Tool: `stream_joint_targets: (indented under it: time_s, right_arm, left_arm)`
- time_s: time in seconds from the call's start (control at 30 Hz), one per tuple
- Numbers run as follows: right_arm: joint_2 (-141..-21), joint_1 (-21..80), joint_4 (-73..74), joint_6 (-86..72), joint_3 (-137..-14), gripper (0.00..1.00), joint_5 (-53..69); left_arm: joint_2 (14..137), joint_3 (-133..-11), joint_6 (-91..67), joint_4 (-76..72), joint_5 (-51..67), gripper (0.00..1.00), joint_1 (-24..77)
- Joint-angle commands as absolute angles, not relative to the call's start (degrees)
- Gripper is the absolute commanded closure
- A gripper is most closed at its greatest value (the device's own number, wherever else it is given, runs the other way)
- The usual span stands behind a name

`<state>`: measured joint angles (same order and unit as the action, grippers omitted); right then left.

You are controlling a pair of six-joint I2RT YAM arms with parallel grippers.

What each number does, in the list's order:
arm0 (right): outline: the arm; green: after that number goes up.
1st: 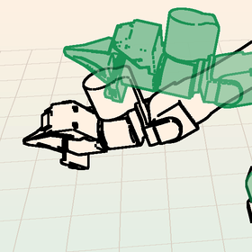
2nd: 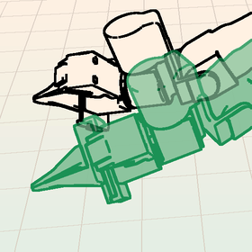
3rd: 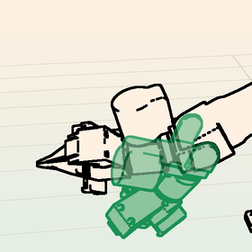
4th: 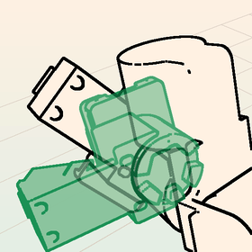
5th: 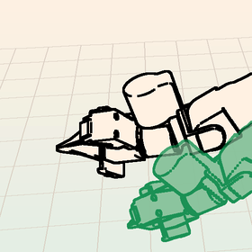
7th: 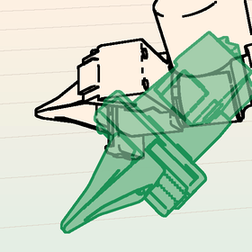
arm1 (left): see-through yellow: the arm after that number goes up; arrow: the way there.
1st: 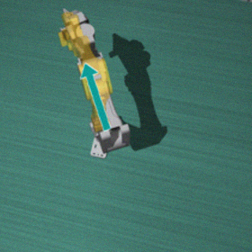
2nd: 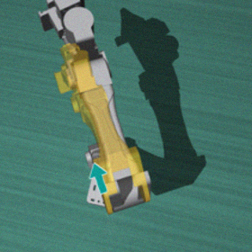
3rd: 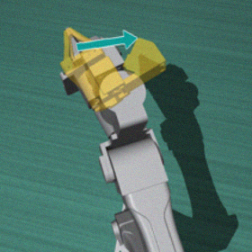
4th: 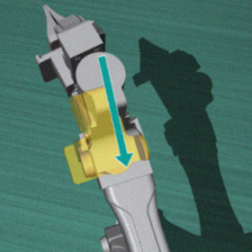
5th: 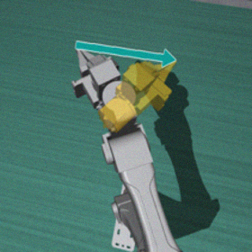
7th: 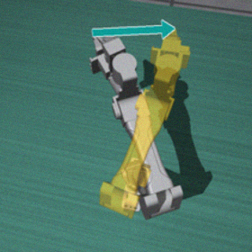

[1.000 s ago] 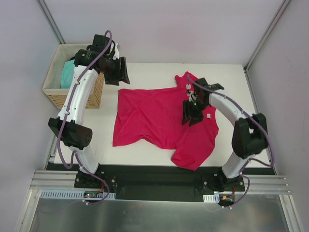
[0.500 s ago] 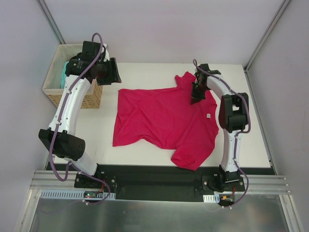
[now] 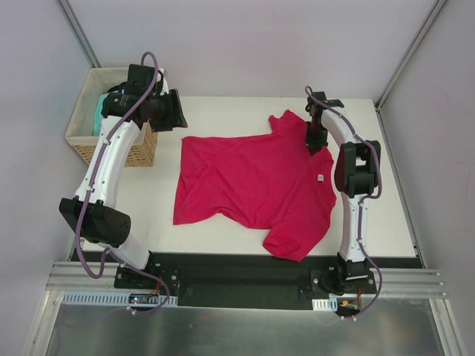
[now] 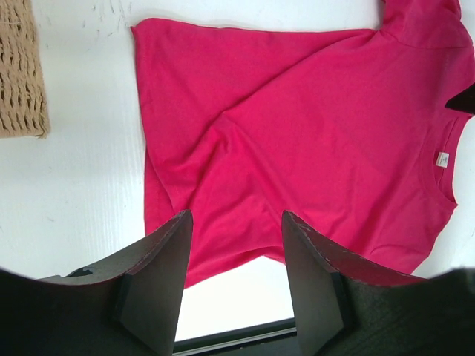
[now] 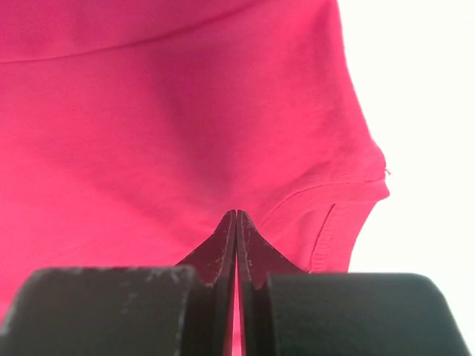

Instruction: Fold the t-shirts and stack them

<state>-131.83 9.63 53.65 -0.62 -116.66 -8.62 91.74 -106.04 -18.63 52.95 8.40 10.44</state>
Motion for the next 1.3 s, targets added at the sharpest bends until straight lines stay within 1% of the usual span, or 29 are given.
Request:
stream_joint_targets:
  time_s: [0.0,0.2,0.33,0.5,0.7,0.87,1.03,1.17,1.27]
  right_arm:
    - [-133.9,7.6,58.4,-1.2,-119.3,0.99,-9.1]
    - [-133.9,6.1,58.4,-0.8,-118.7,0.99,-8.6]
    - [-136.1,5.2,60.3,-1.0,-120.6,0.99,-7.3]
    - [-140.4,4.2,66.0,-1.7,-127.5,0.99,-7.5]
    - [-146.3,1.3,69.3,-3.7,-134.1,0.99,-5.2]
    - [-147.0,-1.6,68.4,-4.7,-134.2,0.99,-4.4]
    - [-143.8,-3.9,59.3,-3.9,-131.3,0.99,-2.7]
    - [-146.5,-5.1,58.1,-4.2,-138.0,0.99,-1.3]
    - [-146.8,-5.7,56.3,-4.3,-138.2,0.99,-1.8]
  left_arm:
    - [90.5,-108.4,-19.1,52.8,8.3,0.49,10.4]
    - [91.8,-109.9,-19.0,53.2,9.1,0.5,10.4]
    - [92.3,-111.1,-19.4,53.4,9.8,0.5,10.4]
    - [92.6,-114.5,-20.5,55.1,11.7,0.5,10.4]
    - [91.9,-117.1,-22.4,55.9,13.9,0.5,10.4]
    - [92.0,-117.9,-23.5,56.2,14.9,0.5,10.4]
    - [92.4,-118.3,-24.3,56.2,16.3,0.51,10.4]
    - [92.7,-118.7,-25.0,56.2,17.6,0.51,10.4]
    - [93.3,-118.6,-25.5,56.2,19.0,0.51,10.4]
